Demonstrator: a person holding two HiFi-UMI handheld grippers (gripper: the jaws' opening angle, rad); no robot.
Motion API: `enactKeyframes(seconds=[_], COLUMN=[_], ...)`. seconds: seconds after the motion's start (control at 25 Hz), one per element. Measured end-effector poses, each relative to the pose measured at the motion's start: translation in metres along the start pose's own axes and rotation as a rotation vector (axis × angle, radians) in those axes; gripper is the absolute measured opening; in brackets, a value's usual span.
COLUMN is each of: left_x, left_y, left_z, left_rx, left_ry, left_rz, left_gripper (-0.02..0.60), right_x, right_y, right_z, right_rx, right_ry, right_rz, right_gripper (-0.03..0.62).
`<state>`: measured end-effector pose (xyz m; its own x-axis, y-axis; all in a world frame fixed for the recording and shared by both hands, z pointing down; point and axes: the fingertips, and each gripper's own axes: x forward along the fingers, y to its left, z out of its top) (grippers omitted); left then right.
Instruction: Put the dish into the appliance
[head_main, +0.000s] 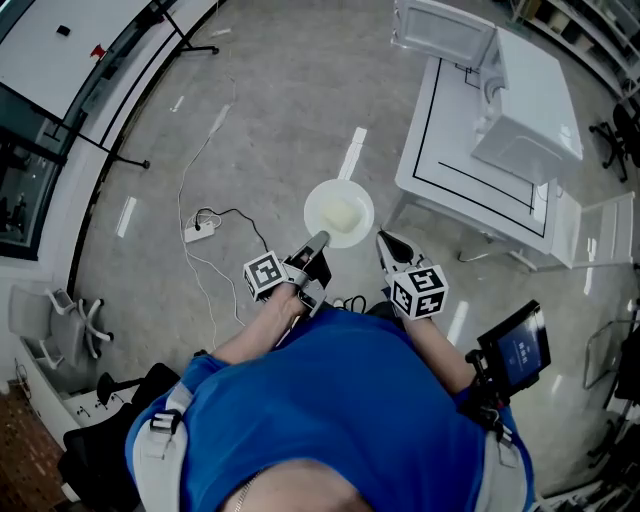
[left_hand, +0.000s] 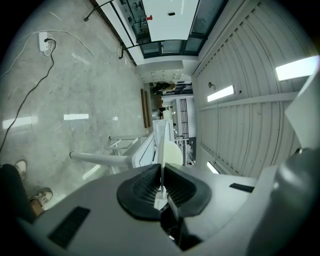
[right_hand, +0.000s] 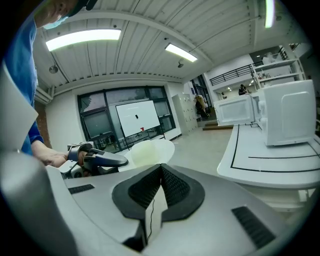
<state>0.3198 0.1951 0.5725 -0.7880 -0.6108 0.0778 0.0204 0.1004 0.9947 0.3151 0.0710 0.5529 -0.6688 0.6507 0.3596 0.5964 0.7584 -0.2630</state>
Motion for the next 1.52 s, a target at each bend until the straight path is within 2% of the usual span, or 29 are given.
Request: enactKeyframes(seconds=[0.2,0.52,0.64,0.96,1.08,1.32,1.52], left_x=[-0.018,-0.04,-0.033,-0.006,0.014,0.053,0.077], left_y=[-0.001,0.015,0.013,0.008,0.005,-0.002,0.004], left_z=[0.025,0.058,0.074,0.135,0.161,0.195,0.221], left_rx=[-0.015,-0.026,-0.038,-0.021,-0.005,-0.023,-0.02], left_ry=[-0.035,-0.095,-0.124,-0.195,-0.211,-0.245,-0.275], left_rz=[-0.018,0.02,-0.001,0.004,0.003,-0.01,0.007], left_gripper=[0.018,0.018,0.018,0.018,0.018,0.018,0.018], right_x=[0.023,0.06,0.079,0.144,0.17,0.211,0.243], right_y=[0.025,0.048,0.044,0.025,0.011,-0.015,-0.03], right_z=[0.0,0.001,0.01,0.045,0.064,0.09,0.098], right_rx=[-0.014,-0.03,-0.039,-0.056,-0.057,-0.063,-0.059], right_ry=[0.019,0.054,0.049,0.039,0.028,0.037,0.05], right_rz=[0.028,0.09,0.106,0.166,0.181,0.218,0.263], right_gripper=[0.002,0.002,0.002,0.002,0.002,0.002,0.002])
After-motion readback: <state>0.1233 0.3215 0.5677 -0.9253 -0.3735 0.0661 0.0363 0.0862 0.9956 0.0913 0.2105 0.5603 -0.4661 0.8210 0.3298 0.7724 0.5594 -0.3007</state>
